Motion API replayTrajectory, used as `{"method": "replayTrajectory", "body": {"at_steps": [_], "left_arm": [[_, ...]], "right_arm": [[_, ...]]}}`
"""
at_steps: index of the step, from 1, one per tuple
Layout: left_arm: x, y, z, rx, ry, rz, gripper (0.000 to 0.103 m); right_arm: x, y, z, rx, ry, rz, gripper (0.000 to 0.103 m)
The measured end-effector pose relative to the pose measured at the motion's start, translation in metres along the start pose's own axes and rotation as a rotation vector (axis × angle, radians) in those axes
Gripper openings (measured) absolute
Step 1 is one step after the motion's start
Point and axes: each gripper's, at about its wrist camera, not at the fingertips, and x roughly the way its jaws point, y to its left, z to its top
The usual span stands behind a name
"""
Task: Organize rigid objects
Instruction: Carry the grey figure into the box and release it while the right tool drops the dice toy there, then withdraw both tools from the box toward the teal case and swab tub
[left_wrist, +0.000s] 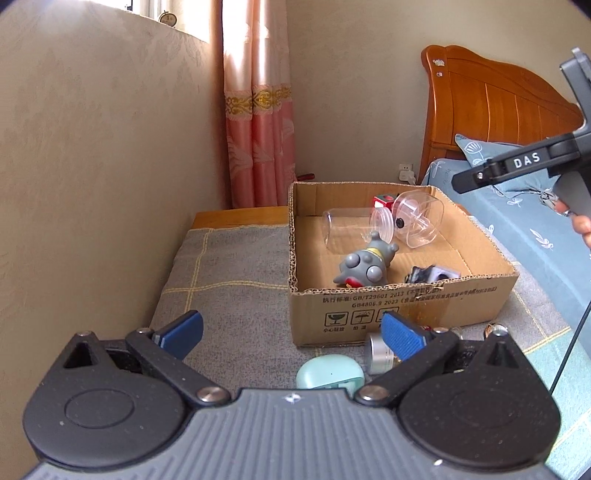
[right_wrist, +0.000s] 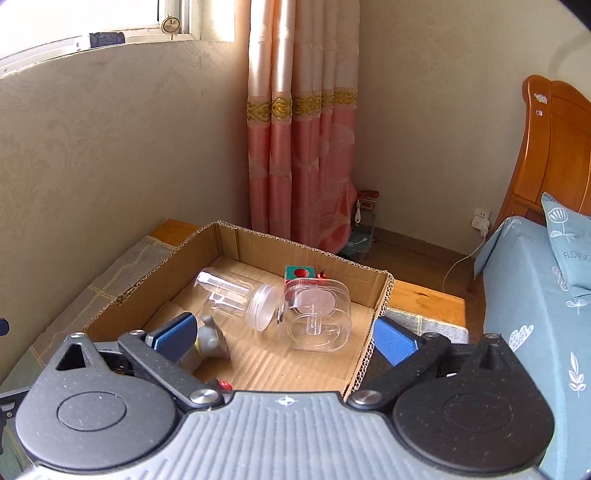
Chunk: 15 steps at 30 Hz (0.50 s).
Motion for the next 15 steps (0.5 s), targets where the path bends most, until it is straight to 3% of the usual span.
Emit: {"method": "replayTrajectory", "body": {"at_steps": [15], "left_arm": [[-0.008, -0.009, -0.009, 0.030, 0.021, -0.008, 0.102]], "right_arm": [[-0.036, 0.012, -0.032, -0.024, 0.010, 0.004, 0.103]]}}
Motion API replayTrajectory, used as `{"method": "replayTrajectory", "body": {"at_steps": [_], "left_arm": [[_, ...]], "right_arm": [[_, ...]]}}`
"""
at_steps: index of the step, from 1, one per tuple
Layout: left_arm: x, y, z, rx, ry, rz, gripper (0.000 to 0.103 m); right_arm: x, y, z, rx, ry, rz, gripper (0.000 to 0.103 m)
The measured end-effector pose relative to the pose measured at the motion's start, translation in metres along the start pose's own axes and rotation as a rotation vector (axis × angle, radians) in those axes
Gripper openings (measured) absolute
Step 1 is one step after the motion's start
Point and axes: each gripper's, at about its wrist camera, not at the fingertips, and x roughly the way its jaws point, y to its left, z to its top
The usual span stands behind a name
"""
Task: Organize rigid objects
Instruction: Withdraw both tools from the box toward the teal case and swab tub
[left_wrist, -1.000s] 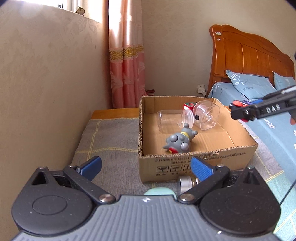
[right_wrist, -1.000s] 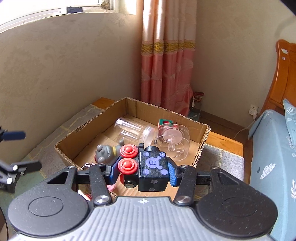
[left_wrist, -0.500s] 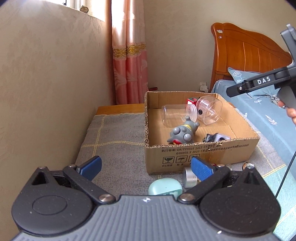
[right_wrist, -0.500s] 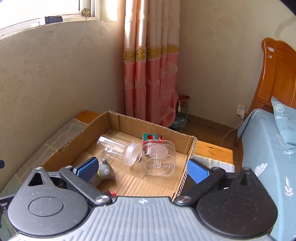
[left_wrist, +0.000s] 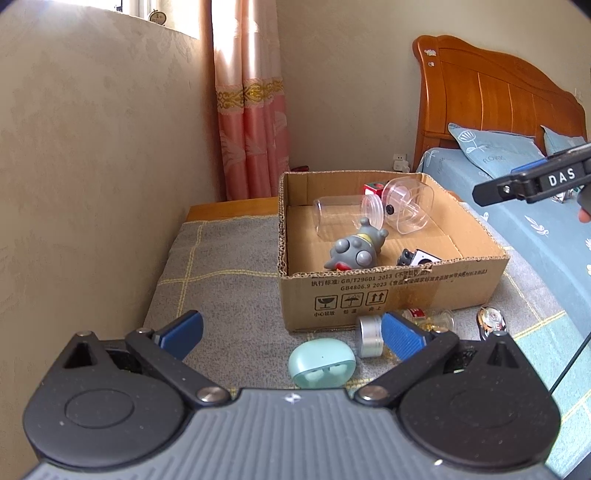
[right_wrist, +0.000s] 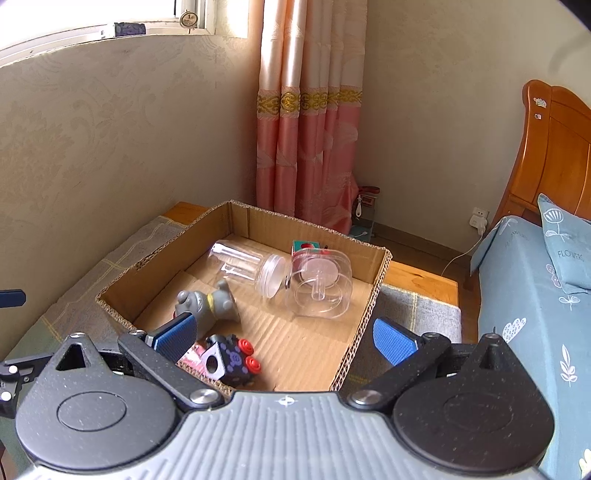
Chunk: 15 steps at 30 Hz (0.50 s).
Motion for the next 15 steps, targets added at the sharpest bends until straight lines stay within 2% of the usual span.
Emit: {"method": "replayTrajectory", "body": {"at_steps": [9, 15], "left_arm": [[-0.004, -0.001, -0.010, 0.011, 0.014, -0.002, 0.102], [-0.010, 0.002, -0.017, 0.005, 0.009, -0.008, 0.102]], "right_arm": [[-0.019, 0.018, -0.033, 0.012, 0.022, 0.022, 0.103], [-0.027, 0.049, -0.067, 0.016, 0.079, 0.060, 0.103]]}}
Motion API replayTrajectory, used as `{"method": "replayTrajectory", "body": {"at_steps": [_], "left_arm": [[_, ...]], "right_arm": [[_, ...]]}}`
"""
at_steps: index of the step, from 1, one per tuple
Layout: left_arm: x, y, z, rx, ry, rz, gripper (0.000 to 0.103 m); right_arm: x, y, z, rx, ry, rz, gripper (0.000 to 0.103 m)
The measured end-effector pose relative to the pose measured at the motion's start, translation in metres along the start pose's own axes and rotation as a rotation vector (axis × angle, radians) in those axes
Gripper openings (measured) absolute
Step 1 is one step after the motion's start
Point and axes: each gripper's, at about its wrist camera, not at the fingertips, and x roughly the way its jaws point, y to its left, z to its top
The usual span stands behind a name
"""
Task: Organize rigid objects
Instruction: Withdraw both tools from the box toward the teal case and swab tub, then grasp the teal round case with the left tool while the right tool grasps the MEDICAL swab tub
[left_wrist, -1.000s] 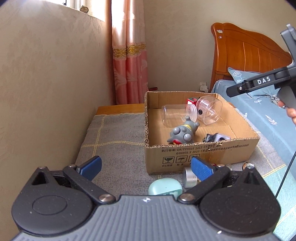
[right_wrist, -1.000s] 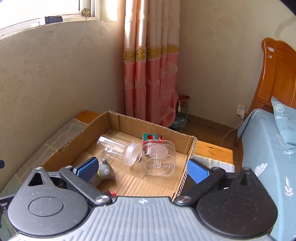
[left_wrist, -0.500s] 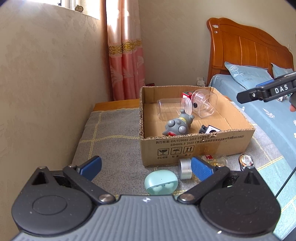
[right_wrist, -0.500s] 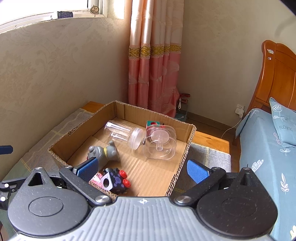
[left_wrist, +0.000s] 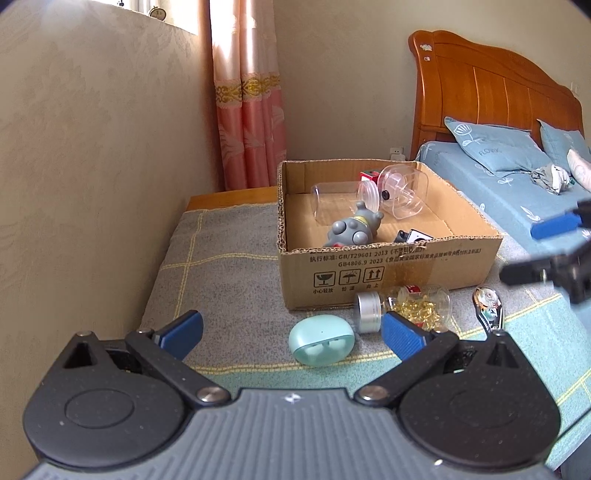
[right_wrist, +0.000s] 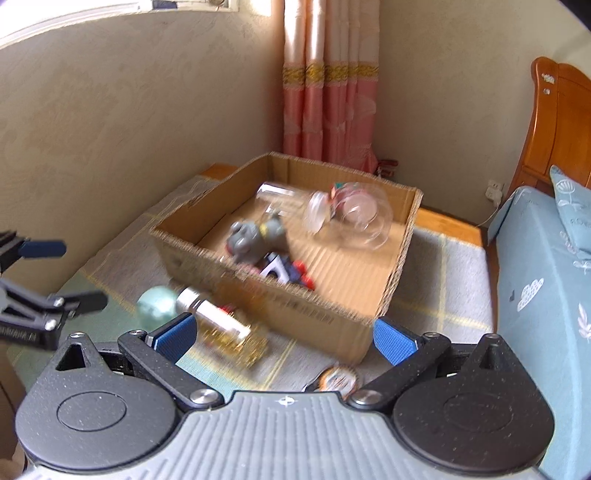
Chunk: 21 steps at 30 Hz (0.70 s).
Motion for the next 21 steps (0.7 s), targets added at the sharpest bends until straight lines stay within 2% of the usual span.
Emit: {"method": "replayTrajectory", "body": {"at_steps": [4, 11, 16, 21], "left_arm": [[-0.003, 0.004, -0.005, -0.006, 0.001, -0.005, 0.102], [-0.007, 0.007, -0.014, -0.006, 0.005, -0.027, 0.102], [-0.004, 0.009, -0.018, -0.013, 0.013, -0.037, 0.102], [0.004, 0.008, -0.020, -0.006, 0.032, -0.041, 0.102]], "right_arm": [[0.000, 0.034, -0.028, -0.041, 0.045, 0.010, 0.103], [0.018, 0.080, -0.055, -0.086, 0.125, -0.081, 0.103], [0.038, 0.084, -0.064, -0.045, 0.180, -0.146, 0.103], [0.044, 0.064, -0.064, 0.062, 0.191, -0.184, 0.103]]}}
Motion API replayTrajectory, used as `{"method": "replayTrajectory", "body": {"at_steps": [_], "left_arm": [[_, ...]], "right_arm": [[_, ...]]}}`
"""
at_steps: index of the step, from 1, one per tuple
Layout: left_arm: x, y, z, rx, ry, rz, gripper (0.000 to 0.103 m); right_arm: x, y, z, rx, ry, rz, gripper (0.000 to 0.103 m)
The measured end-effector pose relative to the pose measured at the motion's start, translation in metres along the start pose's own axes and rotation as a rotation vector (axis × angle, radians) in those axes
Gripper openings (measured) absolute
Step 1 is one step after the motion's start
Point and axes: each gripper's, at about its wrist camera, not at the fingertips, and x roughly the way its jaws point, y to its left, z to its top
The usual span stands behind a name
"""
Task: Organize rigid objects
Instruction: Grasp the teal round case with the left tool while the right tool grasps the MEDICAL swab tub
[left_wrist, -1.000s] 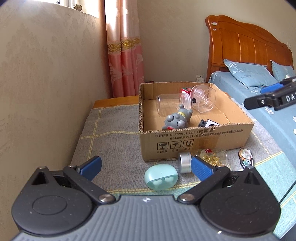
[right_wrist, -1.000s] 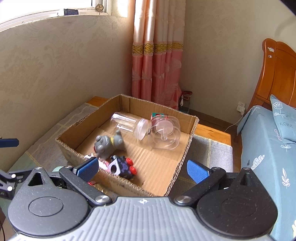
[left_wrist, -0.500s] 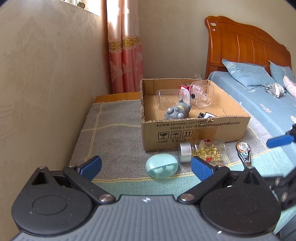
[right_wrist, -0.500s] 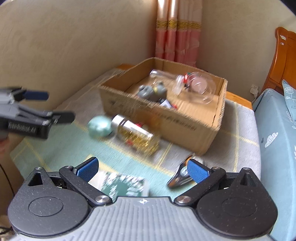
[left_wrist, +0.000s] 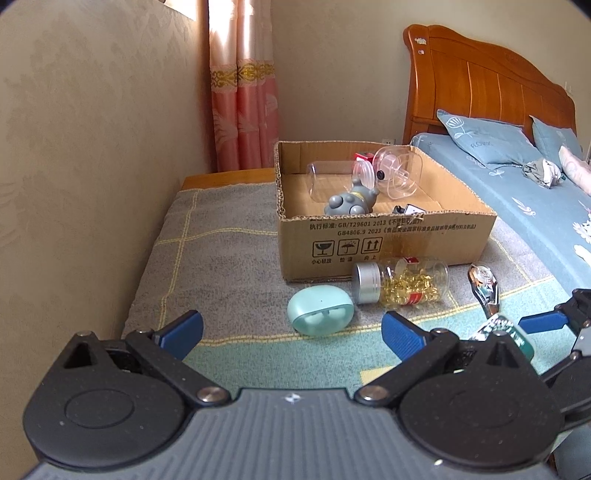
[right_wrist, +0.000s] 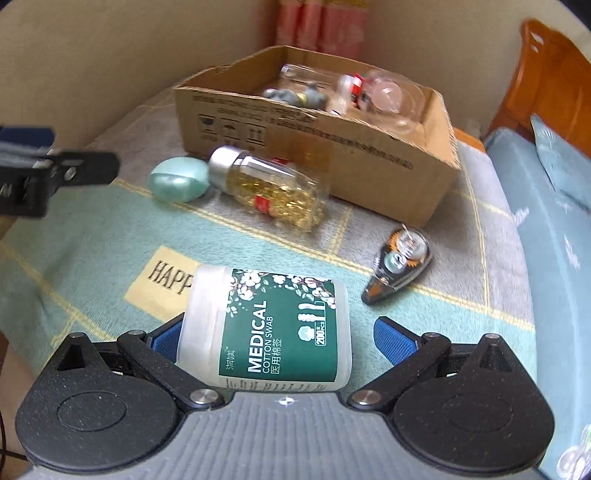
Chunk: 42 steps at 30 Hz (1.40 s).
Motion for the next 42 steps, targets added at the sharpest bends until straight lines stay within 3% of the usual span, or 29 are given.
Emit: {"method": "replayTrajectory", "body": {"at_steps": [4, 11, 17, 25, 34, 42], "left_arm": [[0.012, -0.003, -0.001, 0.015, 0.024, 0.005, 0.102], [0.052, -0.008, -0.003, 0.024, 0.110, -0.007, 0.102], [0.086, -0.011, -0.005, -0.014, 0.179, -0.014, 0.102], [0.099, -0.014, 0.002, -0.022, 0.160, 0.035, 0.102], [0.092, 0.012, -0.006, -0.091, 0.158, 0.073, 0.102], [0.098, 0.000, -0.001, -0.037, 0.123, 0.061, 0.099]], "right_arm": [[0.008, -0.009, -0.004, -0.004, 0.033, -0.064, 0.103], [0.012, -0.028, -0.012, 0.081, 0.051, 0.027, 0.103], [0.010, -0.026, -0.016, 0.062, 0.024, 0.032, 0.103], [0.011, -0.027, -0.018, 0.046, -0.003, 0.043, 0.103], [0.010, -0.028, -0.020, 0.039, -0.014, 0.048, 0.103], [0.010, -0.029, -0.022, 0.032, -0.025, 0.052, 0.103]]}}
